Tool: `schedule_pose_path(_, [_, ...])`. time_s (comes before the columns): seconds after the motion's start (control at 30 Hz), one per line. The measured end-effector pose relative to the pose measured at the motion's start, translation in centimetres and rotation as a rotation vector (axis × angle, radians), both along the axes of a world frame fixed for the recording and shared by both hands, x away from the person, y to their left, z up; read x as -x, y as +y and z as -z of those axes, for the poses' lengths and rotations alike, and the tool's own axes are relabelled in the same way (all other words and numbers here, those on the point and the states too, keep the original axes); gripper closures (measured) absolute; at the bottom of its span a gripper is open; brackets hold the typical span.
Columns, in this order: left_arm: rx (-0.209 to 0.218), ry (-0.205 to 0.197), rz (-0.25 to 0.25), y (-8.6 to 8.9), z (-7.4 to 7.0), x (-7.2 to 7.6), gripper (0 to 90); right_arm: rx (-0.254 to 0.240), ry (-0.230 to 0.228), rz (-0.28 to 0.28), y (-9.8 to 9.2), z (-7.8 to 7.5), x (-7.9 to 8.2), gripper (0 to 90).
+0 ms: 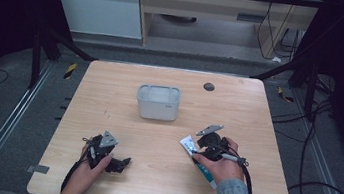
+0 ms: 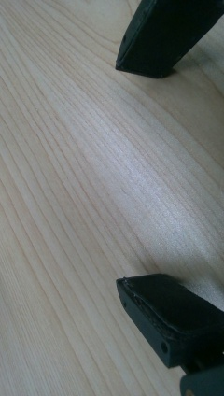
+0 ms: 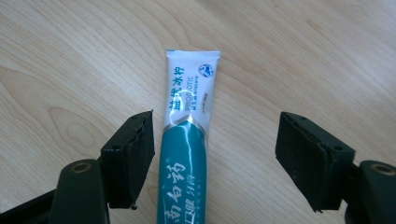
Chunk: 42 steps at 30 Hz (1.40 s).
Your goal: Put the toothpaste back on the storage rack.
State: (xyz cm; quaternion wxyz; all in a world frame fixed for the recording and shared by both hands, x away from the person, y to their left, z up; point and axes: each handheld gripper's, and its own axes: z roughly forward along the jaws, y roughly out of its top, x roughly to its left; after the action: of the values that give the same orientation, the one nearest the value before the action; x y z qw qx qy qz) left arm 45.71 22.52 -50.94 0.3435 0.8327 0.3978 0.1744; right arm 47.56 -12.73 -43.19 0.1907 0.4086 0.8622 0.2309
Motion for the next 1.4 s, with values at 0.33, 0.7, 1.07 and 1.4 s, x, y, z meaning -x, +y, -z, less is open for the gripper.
schedule_pose_path(0.33, [0.0, 0.0, 0.001, 0.0, 0.0, 0.0, 0.0, 0.037, 0.074, -0.015, 1.1, 0.9, -1.4, 38.8])
schedule_pose_path(0.7, [0.001, 0.0, 0.004, 0.0, 0.0, 0.0, 0.0, 0.05, 0.153, -0.026, 2.4, 2.3, -1.8, 42.6])
schedule_pose_path(1.07, [0.001, 0.0, 0.004, 0.0, 0.0, 0.0, 0.0, 0.065, 0.221, -0.001, 2.5, 3.5, -2.3, 46.8])
schedule_pose_path(1.4, [-0.002, 0.001, 0.007, -0.1, 0.0, 0.0, 0.0, 0.059, 0.234, 0.01, 2.1, 3.9, -2.8, 53.9])
